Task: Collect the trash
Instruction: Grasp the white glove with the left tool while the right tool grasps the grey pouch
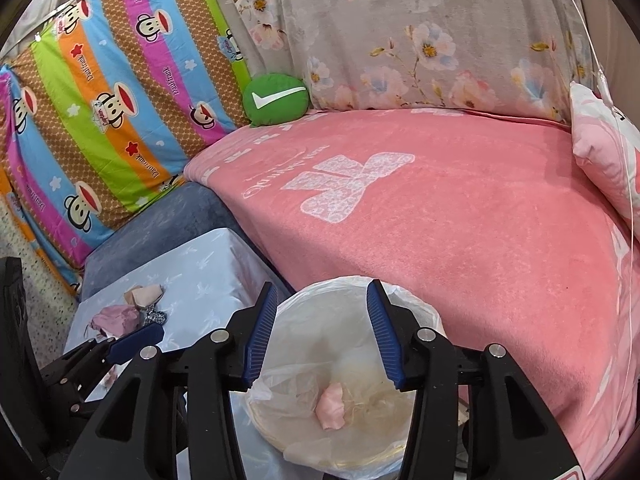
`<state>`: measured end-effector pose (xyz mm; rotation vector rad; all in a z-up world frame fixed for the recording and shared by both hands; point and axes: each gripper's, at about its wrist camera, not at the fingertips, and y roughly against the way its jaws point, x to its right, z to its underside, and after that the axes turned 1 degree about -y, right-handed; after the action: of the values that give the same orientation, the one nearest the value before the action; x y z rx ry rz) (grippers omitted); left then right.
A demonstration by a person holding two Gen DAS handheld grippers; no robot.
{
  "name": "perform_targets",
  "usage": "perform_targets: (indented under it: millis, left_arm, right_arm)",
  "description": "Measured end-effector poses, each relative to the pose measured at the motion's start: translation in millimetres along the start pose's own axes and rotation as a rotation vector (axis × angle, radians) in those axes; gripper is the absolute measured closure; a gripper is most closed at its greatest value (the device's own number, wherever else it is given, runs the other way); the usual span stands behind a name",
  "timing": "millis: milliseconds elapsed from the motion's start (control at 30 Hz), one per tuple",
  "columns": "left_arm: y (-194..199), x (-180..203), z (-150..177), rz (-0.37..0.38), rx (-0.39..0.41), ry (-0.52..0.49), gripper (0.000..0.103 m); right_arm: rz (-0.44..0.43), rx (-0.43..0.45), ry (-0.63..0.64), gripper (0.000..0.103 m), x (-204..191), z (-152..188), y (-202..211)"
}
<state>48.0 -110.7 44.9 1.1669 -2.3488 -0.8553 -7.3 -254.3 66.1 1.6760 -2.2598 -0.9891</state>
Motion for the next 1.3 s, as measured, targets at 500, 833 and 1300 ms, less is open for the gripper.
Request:
perform_targets:
  millis: [500, 833, 1300]
  left_arm:
    - [24, -56, 21, -0.092, 0.001, 0.122, 0.040]
    - [39, -106, 39, -0.191, 0.002, 0.200, 0.029]
    - [52, -194, 78, -0.303, -0.035, 0.346, 0.027]
  right_arm:
    - [-0.070, -0.055, 0.077, 0.054, -55, 26, -6]
    - [-0.119, -0.103, 0.128, 0.050, -103, 48, -15]
    - [-0.189, -0.200, 0.213, 0.049, -181, 86, -45]
